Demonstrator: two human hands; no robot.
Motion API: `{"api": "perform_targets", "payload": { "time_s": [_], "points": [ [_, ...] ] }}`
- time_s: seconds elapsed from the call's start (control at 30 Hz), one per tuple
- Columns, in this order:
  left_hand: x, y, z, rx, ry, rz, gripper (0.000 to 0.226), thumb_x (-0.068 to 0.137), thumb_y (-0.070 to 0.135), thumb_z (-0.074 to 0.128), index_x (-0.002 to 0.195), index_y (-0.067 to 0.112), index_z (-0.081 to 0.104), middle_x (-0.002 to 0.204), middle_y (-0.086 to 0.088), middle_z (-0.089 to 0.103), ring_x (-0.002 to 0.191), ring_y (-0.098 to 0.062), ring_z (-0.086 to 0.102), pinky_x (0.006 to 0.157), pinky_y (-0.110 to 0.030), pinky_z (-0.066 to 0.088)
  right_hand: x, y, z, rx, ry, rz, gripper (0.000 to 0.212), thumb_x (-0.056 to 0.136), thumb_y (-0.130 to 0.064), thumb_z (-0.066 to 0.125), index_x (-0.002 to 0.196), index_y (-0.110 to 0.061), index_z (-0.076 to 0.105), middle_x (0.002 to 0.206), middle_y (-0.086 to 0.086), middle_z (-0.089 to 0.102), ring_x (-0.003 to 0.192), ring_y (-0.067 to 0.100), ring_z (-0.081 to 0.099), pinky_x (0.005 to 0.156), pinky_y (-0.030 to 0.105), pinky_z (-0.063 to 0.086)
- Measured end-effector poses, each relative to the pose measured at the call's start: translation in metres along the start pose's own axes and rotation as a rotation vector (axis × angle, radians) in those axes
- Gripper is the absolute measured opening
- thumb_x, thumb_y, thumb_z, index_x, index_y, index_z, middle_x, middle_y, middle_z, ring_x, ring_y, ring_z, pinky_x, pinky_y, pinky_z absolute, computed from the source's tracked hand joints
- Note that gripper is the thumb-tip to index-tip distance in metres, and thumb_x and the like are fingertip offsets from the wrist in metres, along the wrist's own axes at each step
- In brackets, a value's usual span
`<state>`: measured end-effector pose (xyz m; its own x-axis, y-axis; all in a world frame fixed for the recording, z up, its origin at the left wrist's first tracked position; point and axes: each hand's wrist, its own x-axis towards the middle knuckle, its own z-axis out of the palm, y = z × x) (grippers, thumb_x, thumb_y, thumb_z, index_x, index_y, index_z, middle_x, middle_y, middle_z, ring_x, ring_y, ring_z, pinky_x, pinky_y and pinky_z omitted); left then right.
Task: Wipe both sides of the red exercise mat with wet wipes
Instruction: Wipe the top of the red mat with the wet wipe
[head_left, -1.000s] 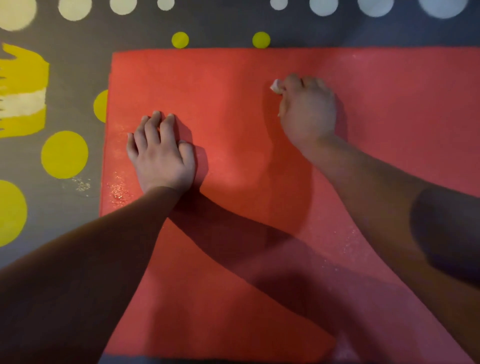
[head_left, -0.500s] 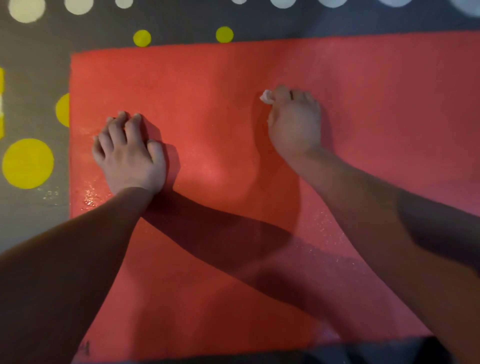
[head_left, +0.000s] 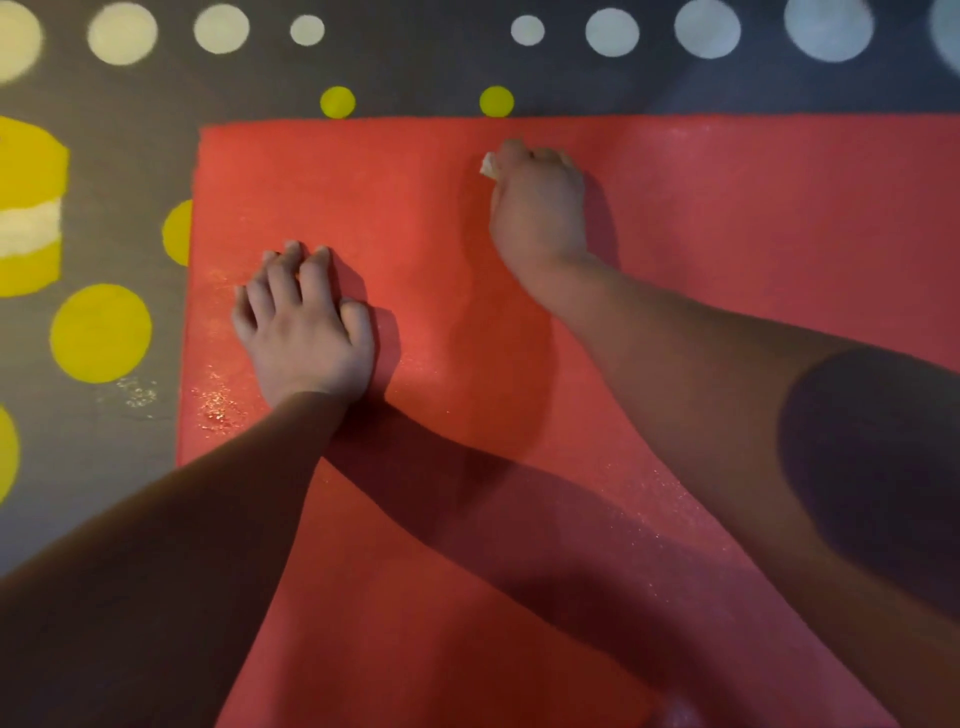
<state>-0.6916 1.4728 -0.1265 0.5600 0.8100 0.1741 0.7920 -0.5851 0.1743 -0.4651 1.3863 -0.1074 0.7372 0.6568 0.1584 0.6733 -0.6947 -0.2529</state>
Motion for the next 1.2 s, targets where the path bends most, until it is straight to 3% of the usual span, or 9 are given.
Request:
{"api": "perform_targets", "payload": {
  "time_s": [0.2,0.43,0.63,0.67,0.8,0.9,1.03,1.13,1.2],
  "points": [
    [0.001,-0.001,0.002,0.010,0.007,-0.003,0.056,0.088,0.037,0.048,0.142,0.021,0.052,0.152,-0.007,0.046,0.142,-0.033,0.038,0.117,-0.055,0.026,-0.020,-0.010,0.006,0.194,-0.100,-0.587,0.020,0.087,-0.011,0.059,0.102,-0.014,0.071,0.083,0.010,0.068,0.077,0.034,0.061,0.078,0.039,0.042],
    [0.002,0.000,0.003,0.023,0.018,0.003,0.056,0.088,0.038,0.048,0.141,0.021,0.053,0.152,-0.006,0.047,0.143,-0.031,0.038,0.118,-0.054,0.025,0.043,-0.014,0.012,-0.003,0.039,0.037,0.028,0.094,-0.017,0.042,0.110,-0.012,0.065,0.102,0.014,0.070,0.096,0.036,0.062,0.085,0.040,0.042],
    [0.002,0.000,0.001,0.014,0.011,0.002,0.056,0.088,0.039,0.047,0.141,0.021,0.053,0.152,-0.006,0.048,0.143,-0.031,0.038,0.118,-0.054,0.025,0.021,-0.040,0.015,0.174,-0.141,-0.497,0.025,0.081,-0.010,0.055,0.100,-0.012,0.071,0.090,0.013,0.072,0.084,0.034,0.065,0.081,0.038,0.042],
    [0.001,0.001,0.000,0.013,0.008,0.001,0.056,0.088,0.039,0.047,0.141,0.021,0.053,0.152,-0.006,0.048,0.144,-0.031,0.037,0.118,-0.054,0.024,0.029,-0.024,0.009,0.181,-0.136,-0.477,0.029,0.079,-0.009,0.055,0.103,-0.012,0.071,0.092,0.013,0.072,0.086,0.034,0.065,0.083,0.038,0.044],
    [0.001,0.002,0.000,0.014,-0.013,-0.005,0.057,0.089,0.040,0.046,0.143,0.021,0.051,0.153,-0.006,0.046,0.145,-0.030,0.035,0.120,-0.053,0.022,0.046,0.037,-0.008,-0.031,-0.071,0.036,0.030,0.090,-0.012,0.047,0.118,-0.012,0.059,0.111,0.015,0.069,0.106,0.037,0.059,0.093,0.039,0.041],
    [0.002,0.001,0.000,0.016,-0.021,-0.005,0.057,0.089,0.040,0.046,0.143,0.021,0.050,0.154,-0.005,0.045,0.146,-0.030,0.034,0.120,-0.053,0.022,0.054,0.018,0.001,-0.091,-0.005,0.166,0.027,0.094,-0.013,0.042,0.116,-0.011,0.056,0.113,0.016,0.067,0.108,0.036,0.059,0.089,0.040,0.041],
    [0.004,0.000,-0.002,0.021,-0.020,-0.008,0.058,0.088,0.040,0.046,0.142,0.021,0.051,0.153,-0.006,0.046,0.145,-0.030,0.035,0.119,-0.054,0.023,0.043,-0.043,0.017,0.166,-0.123,-0.082,0.019,0.092,-0.014,0.044,0.095,-0.010,0.062,0.094,0.016,0.069,0.090,0.037,0.064,0.074,0.040,0.044],
    [0.004,0.001,-0.003,0.017,-0.026,-0.005,0.058,0.088,0.041,0.045,0.142,0.021,0.052,0.153,-0.006,0.046,0.145,-0.030,0.035,0.119,-0.054,0.022,0.039,-0.040,0.014,0.192,-0.228,-0.387,0.016,0.088,-0.014,0.050,0.095,-0.010,0.064,0.091,0.013,0.070,0.089,0.036,0.062,0.080,0.040,0.044],
    [0.003,0.002,-0.003,0.008,-0.039,-0.007,0.059,0.088,0.041,0.043,0.142,0.020,0.051,0.154,-0.006,0.045,0.146,-0.030,0.034,0.120,-0.054,0.021,0.057,-0.020,0.011,0.114,-0.198,-0.379,0.020,0.086,-0.014,0.055,0.102,-0.012,0.067,0.095,0.011,0.071,0.092,0.034,0.062,0.085,0.040,0.045]
  ]
}}
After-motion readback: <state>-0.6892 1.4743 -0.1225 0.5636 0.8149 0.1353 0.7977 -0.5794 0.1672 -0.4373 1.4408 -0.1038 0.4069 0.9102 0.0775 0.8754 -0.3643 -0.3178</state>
